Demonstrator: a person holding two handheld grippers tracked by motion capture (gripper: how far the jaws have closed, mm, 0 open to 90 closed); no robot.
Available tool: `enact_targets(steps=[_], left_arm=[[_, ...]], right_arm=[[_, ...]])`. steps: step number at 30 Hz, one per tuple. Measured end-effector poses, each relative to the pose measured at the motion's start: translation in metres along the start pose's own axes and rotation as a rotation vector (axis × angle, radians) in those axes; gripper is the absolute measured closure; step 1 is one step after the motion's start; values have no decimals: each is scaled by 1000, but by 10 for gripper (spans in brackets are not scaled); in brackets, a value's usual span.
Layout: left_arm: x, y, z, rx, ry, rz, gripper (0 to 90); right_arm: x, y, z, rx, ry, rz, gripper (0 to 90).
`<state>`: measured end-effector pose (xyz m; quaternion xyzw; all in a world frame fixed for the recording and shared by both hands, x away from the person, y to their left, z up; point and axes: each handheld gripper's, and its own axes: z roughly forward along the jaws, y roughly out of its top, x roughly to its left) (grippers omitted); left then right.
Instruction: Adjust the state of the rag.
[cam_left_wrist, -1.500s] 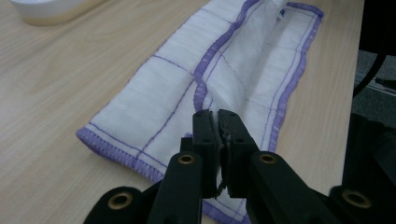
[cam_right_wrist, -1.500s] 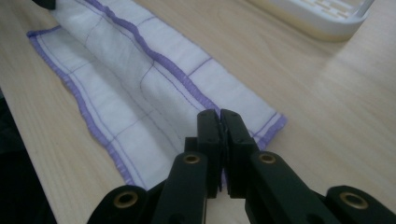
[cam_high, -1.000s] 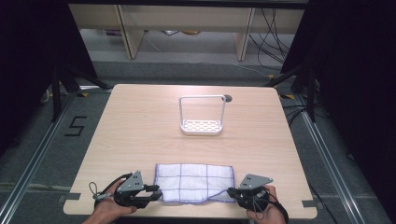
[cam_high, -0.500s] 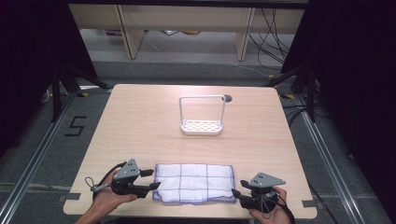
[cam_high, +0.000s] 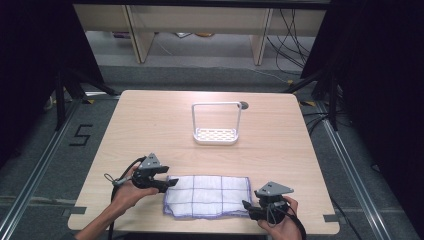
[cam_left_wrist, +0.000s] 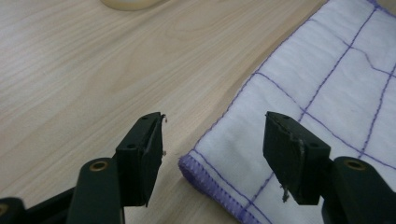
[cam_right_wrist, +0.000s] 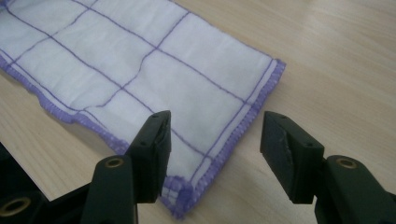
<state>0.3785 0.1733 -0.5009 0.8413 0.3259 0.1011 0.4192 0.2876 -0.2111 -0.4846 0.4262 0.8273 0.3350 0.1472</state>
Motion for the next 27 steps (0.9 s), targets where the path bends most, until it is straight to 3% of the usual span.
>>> enact_targets(steps=[1,2,5,6,7,8,13,15,17,18,20,24,25,26,27], left_arm=[[0,0,4,2,-6,-6,394],[2,0,5,30,-6,20,398],[0,-1,8,33,-10,21,433],[1,-1,9,48,-1,50,453],[-1,-2,11,47,0,45,453],[-1,-4,13,48,-6,48,496],[-3,-8,13,45,-14,52,587],[-4,-8,13,46,-14,68,612],[-7,-9,14,35,-24,39,664],[-5,-8,13,51,-26,70,696],[-6,-9,13,51,-27,71,723],[-6,-9,13,48,-31,80,781],[-7,-10,14,36,-30,58,793],[-7,-9,13,41,-34,83,808],[-7,-9,13,41,-34,83,814]], right_arm=[[1,-1,1,21,-7,3,421],[1,-2,2,21,-13,-3,420],[3,-4,6,46,-34,-22,412],[5,-4,7,67,-33,-21,412],[5,-4,7,67,-33,-21,412],[8,-7,12,91,-44,-49,415],[9,-6,11,83,-63,-74,411],[10,-6,9,84,-58,-56,411],[12,-6,6,70,-49,-48,411],[13,-7,6,75,-38,-51,404],[15,-8,5,86,-34,-28,403],[14,-11,8,99,-36,-30,419],[15,-11,8,106,-32,-33,426],[16,-11,10,100,-33,-46,441],[17,-11,9,105,-31,-47,449]])
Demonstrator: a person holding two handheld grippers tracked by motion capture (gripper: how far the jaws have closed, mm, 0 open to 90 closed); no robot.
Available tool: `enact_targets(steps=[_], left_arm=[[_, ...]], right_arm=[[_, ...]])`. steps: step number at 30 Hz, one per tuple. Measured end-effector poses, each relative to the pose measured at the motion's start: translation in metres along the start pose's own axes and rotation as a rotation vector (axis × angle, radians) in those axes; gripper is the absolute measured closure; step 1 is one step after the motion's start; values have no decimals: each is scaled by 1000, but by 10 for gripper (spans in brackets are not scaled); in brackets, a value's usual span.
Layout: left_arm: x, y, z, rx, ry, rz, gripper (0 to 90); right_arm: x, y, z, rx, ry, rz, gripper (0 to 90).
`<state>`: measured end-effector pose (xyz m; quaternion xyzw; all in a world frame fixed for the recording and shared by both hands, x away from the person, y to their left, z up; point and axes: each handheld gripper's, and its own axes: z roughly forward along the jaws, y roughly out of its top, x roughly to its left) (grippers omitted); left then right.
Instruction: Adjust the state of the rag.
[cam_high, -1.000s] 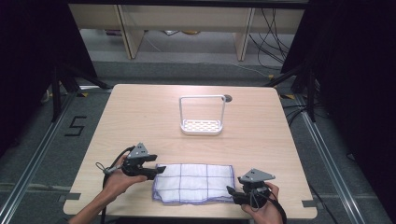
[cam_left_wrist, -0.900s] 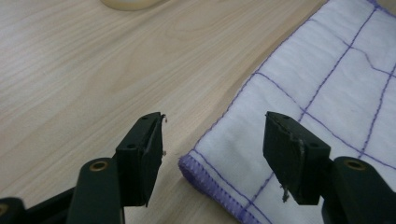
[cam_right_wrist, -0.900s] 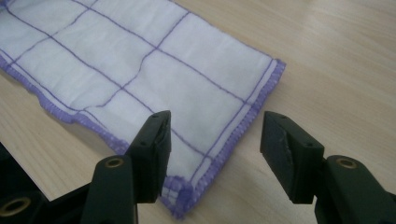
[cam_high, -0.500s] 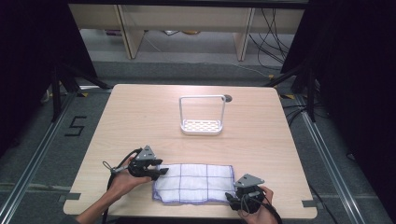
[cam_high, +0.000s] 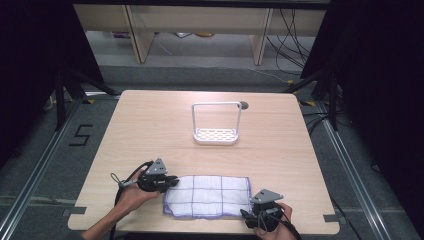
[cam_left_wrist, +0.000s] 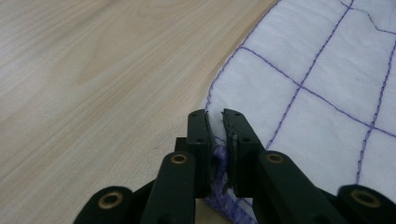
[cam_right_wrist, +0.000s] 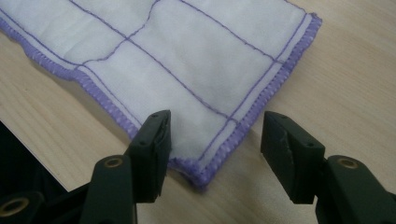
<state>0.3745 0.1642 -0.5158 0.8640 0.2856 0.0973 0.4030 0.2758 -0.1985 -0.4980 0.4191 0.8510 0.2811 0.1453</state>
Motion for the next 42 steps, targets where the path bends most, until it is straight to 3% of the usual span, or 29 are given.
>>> enact_targets(steps=[3,4,7,9,10,11,13,14,15,16,17,19,21,22,27,28,31,33,34,35,36,37,42], left_arm=[[1,0,-1,11,9,19,828],[-2,0,1,-13,2,-7,831],[0,0,-1,9,5,26,836],[-1,0,-2,7,2,4,840],[-1,0,-2,7,2,4,840],[1,0,-3,9,4,20,840],[-1,-1,-3,-12,-3,-10,842],[0,-2,-4,-6,0,-2,845],[0,-2,-4,-6,0,-2,846],[-1,-2,-4,-16,-5,-9,847],[0,-3,-7,-4,-4,10,848],[-1,-2,-9,-3,1,9,849],[-1,-3,-12,-6,-11,18,852],[-3,-4,-13,-22,-10,-3,852],[-9,-9,-30,-44,-36,-15,852],[-10,-10,-33,-48,-37,-22,853],[-17,-15,-42,-77,-67,-48,853],[-28,-19,-48,-82,-97,-58,852],[-28,-19,-48,-82,-97,-58,852],[-37,-22,-50,-80,-118,-53,851],[-37,-22,-50,-80,-118,-53,851],[-47,-25,-50,-88,-142,-58,851],[-65,-28,-49,-93,-169,-56,845]], right_arm=[[-1,0,2,-11,13,-9,504],[-1,-1,2,-11,19,-8,529],[-1,-1,1,-4,46,11,576],[-3,-2,4,-41,74,-6,671],[-2,-1,1,-3,98,24,703],[-2,-1,1,-3,98,24,703],[-4,0,2,-19,115,4,779],[-3,0,2,-17,120,-21,827],[-2,1,1,-7,121,-16,842],[-3,1,2,-19,114,-47,852],[-3,2,2,-14,118,-45,858],[-4,4,2,-18,123,-45,861],[-12,11,1,-34,120,-67,863],[-12,11,1,-34,120,-67,865],[-23,36,0,-40,130,-76,866],[-29,51,1,-40,131,-108,866],[-36,66,1,-34,141,-120,866],[-45,91,5,-15,139,-158,866],[-45,91,5,-15,139,-158,866],[-50,109,10,32,145,-189,865],[-50,109,10,32,145,-189,865],[-56,125,20,69,157,-210,865],[-58,148,40,116,172,-271,864]])
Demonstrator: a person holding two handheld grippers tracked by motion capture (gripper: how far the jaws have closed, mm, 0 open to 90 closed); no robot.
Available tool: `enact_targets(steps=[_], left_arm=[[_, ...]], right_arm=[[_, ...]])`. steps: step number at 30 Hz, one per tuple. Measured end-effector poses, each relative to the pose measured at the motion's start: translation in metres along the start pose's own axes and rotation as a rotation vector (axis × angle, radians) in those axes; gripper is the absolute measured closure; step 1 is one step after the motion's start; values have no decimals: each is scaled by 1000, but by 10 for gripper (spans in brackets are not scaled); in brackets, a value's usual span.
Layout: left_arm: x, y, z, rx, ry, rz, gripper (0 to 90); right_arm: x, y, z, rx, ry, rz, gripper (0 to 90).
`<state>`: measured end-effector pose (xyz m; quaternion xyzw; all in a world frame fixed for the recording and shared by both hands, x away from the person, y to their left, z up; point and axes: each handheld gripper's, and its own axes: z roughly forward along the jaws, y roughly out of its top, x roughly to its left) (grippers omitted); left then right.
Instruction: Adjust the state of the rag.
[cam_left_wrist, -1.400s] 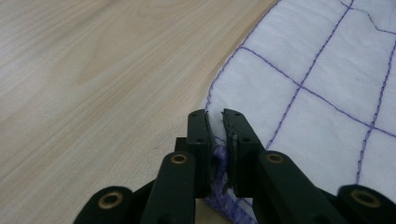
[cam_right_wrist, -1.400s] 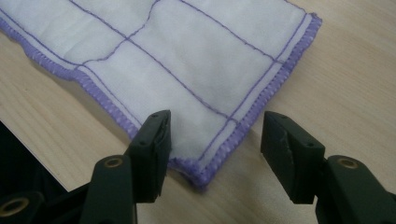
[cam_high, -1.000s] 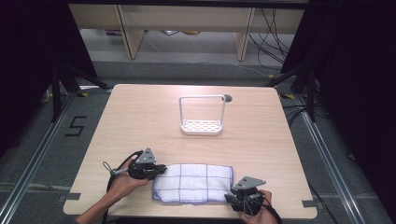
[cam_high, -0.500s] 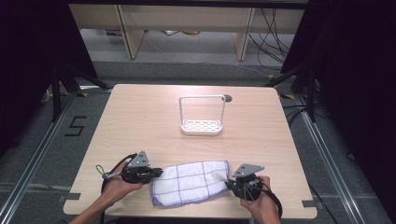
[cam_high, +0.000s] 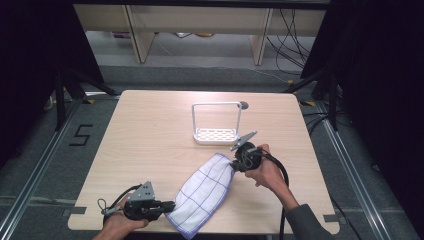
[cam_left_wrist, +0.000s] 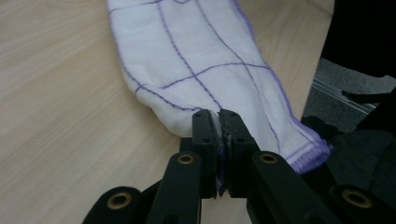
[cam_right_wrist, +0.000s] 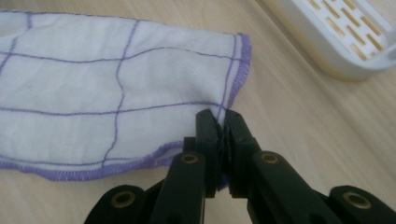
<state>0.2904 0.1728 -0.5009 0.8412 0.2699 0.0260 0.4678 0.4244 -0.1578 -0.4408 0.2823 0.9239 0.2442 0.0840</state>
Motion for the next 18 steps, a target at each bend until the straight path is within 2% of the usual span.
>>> enact_targets(steps=[2,3,4,5,6,7,9,10,11,12,14,15,17,18], left_arm=[[-5,1,3,14,-17,14,843],[-7,1,5,4,-15,-3,841],[-7,1,5,4,-15,-3,840],[-7,1,6,7,-16,10,837],[-8,1,7,20,-28,8,835],[-8,1,7,20,-28,8,827],[-10,1,11,13,-38,1,783],[-9,2,10,52,-48,13,783],[-12,2,12,16,-36,-19,693],[-10,3,11,19,-41,-20,644],[-8,5,8,23,-41,-25,518],[-5,8,5,4,-26,-45,518],[5,19,0,-13,6,-50,427],[5,19,0,-13,6,-50,410]], right_arm=[[-3,15,14,28,13,-8,859],[-5,19,18,20,11,-30,857],[-5,19,18,20,11,-30,857],[-7,24,26,16,6,-30,856],[-8,26,29,12,-1,-21,856],[-11,27,32,11,1,-34,854],[-12,28,39,-2,0,-19,844],[-12,28,39,-2,0,-19,844],[-14,29,44,-8,-9,-1,730],[-15,29,45,-22,-25,17,664],[-16,28,44,-35,-34,34,632],[-17,28,42,-62,-34,50,577],[-19,22,27,-147,-79,156,461],[-19,22,27,-147,-79,156,461]])
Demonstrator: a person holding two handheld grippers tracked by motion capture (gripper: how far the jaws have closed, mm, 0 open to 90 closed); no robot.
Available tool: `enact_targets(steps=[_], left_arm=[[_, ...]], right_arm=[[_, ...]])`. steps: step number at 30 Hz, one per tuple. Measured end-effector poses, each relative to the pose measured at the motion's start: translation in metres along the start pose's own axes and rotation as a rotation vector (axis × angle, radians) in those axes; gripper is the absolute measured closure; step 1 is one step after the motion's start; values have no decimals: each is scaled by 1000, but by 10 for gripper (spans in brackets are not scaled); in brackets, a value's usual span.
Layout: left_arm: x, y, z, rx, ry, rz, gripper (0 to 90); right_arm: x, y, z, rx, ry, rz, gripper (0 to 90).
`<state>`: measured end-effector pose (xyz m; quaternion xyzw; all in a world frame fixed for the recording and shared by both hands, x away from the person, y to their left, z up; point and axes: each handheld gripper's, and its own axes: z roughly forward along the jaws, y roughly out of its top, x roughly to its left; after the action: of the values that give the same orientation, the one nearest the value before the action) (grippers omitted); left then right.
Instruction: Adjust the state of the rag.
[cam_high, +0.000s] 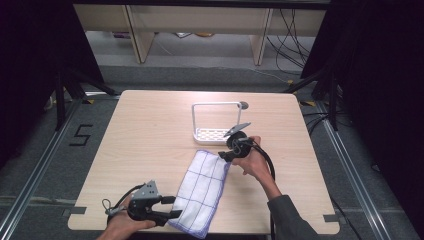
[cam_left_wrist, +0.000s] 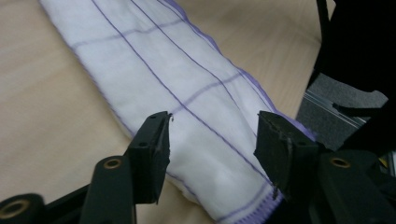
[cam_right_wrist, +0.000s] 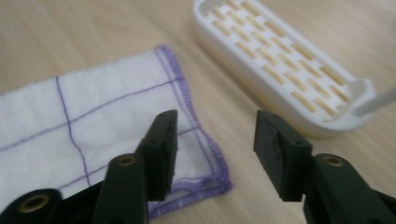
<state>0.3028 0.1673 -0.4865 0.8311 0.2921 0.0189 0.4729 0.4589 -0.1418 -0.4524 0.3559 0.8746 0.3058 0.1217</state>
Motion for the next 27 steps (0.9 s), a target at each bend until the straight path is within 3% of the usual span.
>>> enact_targets(steps=[1,2,4,5,6,7,8,9,12,13,15,17,19,22,27], left_arm=[[5,5,0,-10,17,5,397],[9,11,2,-23,42,-21,397],[26,25,10,-19,70,-7,379],[32,31,15,-14,99,-10,372],[37,35,21,-19,107,-19,372],[51,47,34,4,131,-15,365],[51,47,34,4,131,-15,361],[62,56,47,3,160,-25,356],[74,63,59,35,162,-36,341],[86,69,69,45,182,-36,340],[93,73,75,72,176,-38,339],[100,77,83,81,204,-41,333],[108,80,93,88,194,-58,333],[111,82,97,94,203,-55,333],[117,90,108,78,206,-47,331]], right_arm=[[0,-3,-8,-21,-34,65,410],[0,-3,-8,-21,-34,65,410],[0,-11,-10,-48,-55,120,394],[0,-17,-8,-35,-55,141,386],[0,-17,-8,-35,-55,141,386],[0,-22,-3,-8,-67,143,396],[0,-22,-3,-8,-67,143,396],[-1,-25,2,13,-69,139,425],[0,-26,4,14,-74,137,437],[1,-26,10,23,-73,131,452],[1,-27,13,19,-75,129,453],[0,-28,16,59,-69,126,452],[0,-30,20,73,-68,162,429],[0,-30,21,61,-93,159,425],[-1,-28,19,41,-64,174,423]])
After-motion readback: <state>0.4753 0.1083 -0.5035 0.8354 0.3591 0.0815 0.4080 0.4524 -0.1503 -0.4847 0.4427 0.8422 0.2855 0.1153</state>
